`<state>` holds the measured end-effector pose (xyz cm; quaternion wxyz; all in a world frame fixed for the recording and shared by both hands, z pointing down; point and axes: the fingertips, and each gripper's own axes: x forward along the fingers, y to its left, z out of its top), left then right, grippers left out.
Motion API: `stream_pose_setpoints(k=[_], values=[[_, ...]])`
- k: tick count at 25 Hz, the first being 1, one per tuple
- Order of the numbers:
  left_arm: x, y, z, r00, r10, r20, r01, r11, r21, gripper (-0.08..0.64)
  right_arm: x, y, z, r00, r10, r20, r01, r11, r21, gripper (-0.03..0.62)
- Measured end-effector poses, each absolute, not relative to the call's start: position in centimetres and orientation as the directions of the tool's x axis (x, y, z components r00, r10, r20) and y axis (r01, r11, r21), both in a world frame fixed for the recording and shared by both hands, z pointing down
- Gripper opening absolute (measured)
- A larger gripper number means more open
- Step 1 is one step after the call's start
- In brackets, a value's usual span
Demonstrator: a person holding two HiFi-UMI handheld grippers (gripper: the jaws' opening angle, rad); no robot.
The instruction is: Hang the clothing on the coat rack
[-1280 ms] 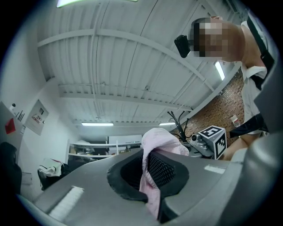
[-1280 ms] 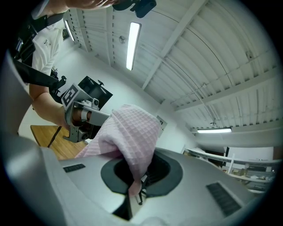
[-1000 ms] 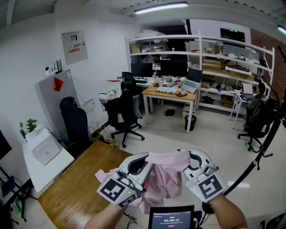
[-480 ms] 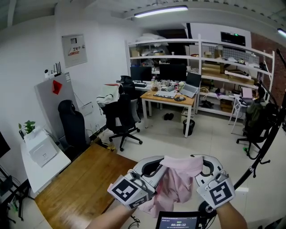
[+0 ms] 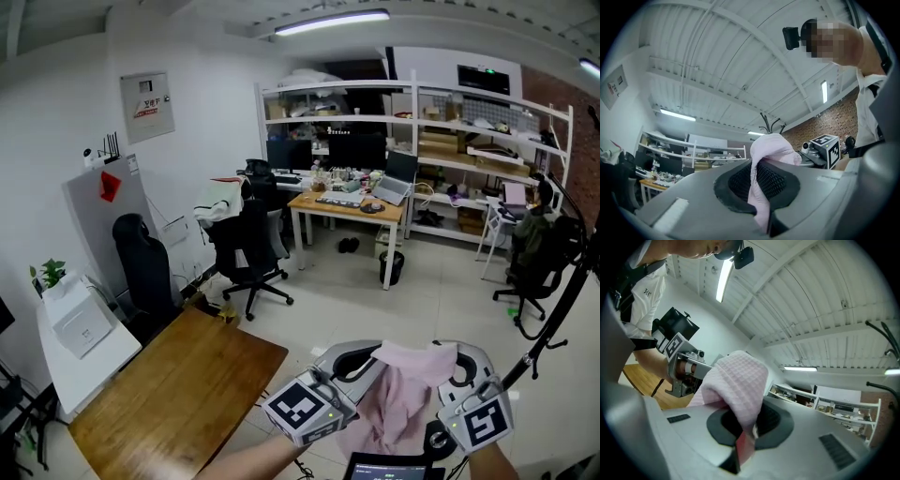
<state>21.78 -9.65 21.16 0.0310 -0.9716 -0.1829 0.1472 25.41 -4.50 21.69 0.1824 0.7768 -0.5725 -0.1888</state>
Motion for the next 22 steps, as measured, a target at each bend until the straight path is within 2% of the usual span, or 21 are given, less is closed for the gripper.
stream_pose_setpoints(k=[9, 13, 22], values=[[28.2, -6.4, 20.1, 0.776, 0.556, -0.297, 0.551, -0.828, -0.109, 0.009, 31.8, 0.5, 19.7, 0.501, -0.857, -0.121, -0.679, -0.476, 0.559, 0.009], [30.5, -5.1, 19.0, 0.712, 0.637, -0.297, 0.628, -0.766, -0.137, 0.009, 33.5, 2.5, 19.5, 0.615, -0.783, -0.089, -0.629, -0.556, 0.544, 0.009], [34.3, 0.2, 17.5, 0.554, 0.778, -0.297, 0.776, -0.612, -0.154, 0.009, 35.0, 7.6, 18.5, 0.764, -0.636, -0.111, -0.488, -0.682, 0.545, 0.009]])
